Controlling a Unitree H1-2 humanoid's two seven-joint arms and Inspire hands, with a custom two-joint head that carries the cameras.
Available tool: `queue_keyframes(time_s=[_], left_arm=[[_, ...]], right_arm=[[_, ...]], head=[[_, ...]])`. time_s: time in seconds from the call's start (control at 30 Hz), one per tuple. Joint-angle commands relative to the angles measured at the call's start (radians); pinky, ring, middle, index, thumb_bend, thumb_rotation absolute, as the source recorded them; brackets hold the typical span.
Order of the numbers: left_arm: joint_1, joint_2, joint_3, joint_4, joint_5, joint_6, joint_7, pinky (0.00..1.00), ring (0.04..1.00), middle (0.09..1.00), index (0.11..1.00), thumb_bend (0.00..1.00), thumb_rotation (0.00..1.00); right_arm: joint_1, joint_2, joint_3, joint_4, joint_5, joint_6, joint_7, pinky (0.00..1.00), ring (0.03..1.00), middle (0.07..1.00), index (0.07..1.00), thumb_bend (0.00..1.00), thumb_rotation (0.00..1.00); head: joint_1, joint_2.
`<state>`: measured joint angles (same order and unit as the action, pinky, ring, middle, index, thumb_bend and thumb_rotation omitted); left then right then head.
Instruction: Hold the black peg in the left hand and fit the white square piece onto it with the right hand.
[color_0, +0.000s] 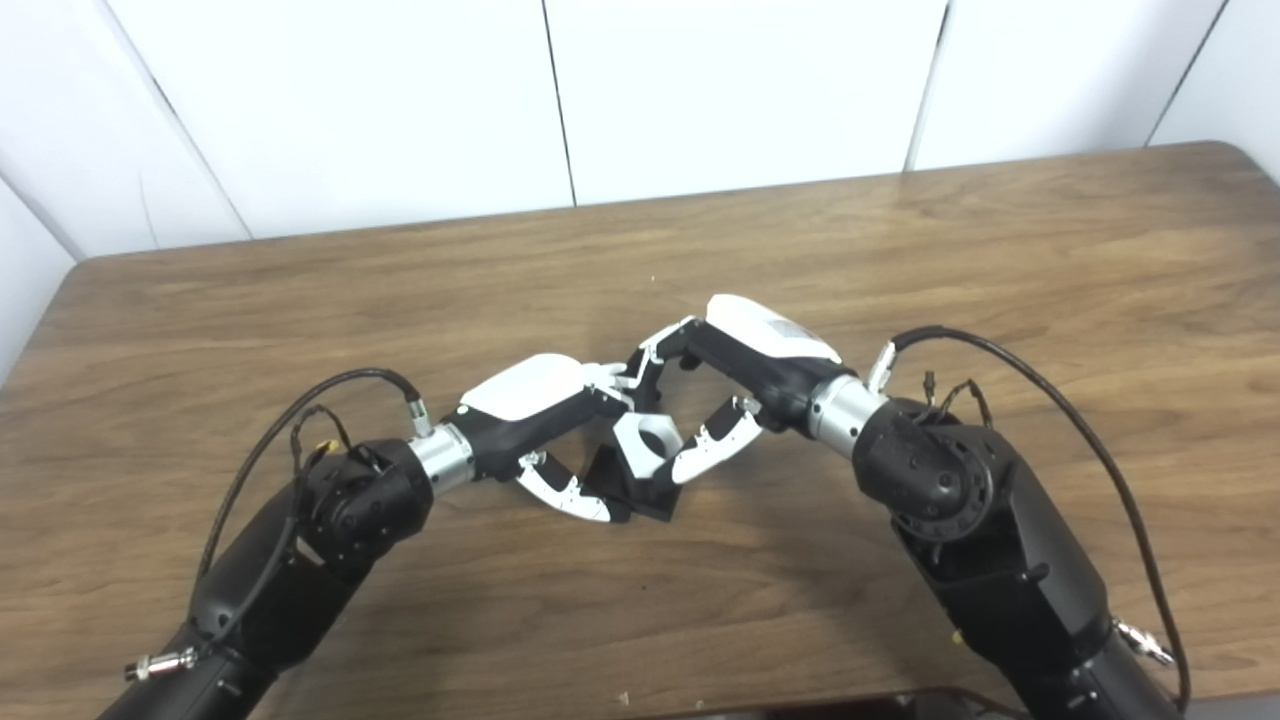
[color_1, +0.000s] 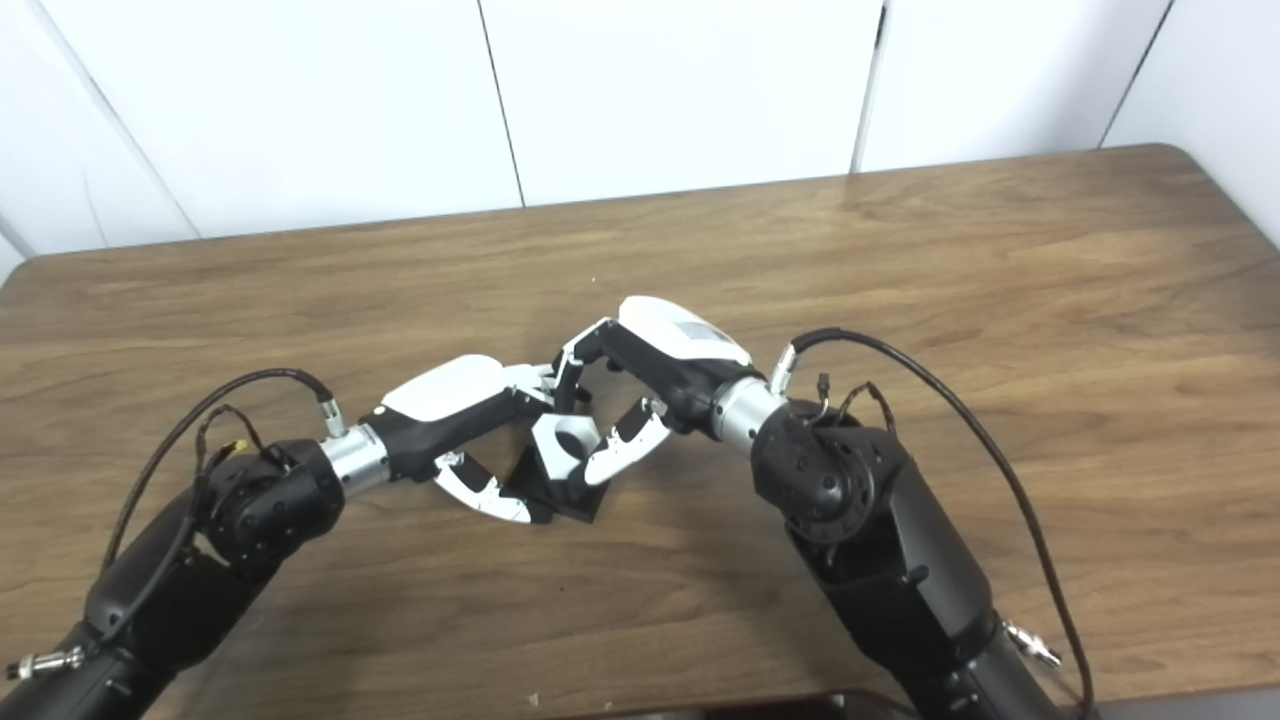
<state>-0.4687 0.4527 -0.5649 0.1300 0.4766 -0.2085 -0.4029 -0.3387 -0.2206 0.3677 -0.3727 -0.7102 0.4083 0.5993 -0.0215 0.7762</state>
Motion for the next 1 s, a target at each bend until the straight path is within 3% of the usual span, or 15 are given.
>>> queue_keyframes(time_s=[0.0, 0.6, 0.97], left_arm=[[0.038, 0.018, -0.056, 0.030, 0.098, 0.057, -0.094, 0.95, 0.979, 0.911, 0.588, 0.88, 0.25], [0.033, 0.009, -0.064, 0.037, 0.098, 0.063, -0.095, 0.95, 0.976, 0.911, 0.590, 0.86, 0.25], [0.028, 0.006, -0.071, 0.046, 0.108, 0.048, -0.079, 0.94, 0.966, 0.908, 0.590, 0.87, 0.28]], right_arm=[[-0.028, -0.001, 0.004, -0.006, 0.007, -0.034, -0.023, 0.76, 0.834, 0.780, 0.479, 0.52, 0.13], [-0.054, 0.010, 0.020, -0.008, 0.021, -0.026, -0.036, 0.80, 0.828, 0.782, 0.480, 0.52, 0.14], [-0.173, -0.029, 0.105, -0.076, -0.073, -0.056, 0.042, 0.92, 0.858, 0.789, 0.479, 0.52, 0.14]], head=[[0.000, 0.001], [0.010, 0.003], [0.015, 0.002]])
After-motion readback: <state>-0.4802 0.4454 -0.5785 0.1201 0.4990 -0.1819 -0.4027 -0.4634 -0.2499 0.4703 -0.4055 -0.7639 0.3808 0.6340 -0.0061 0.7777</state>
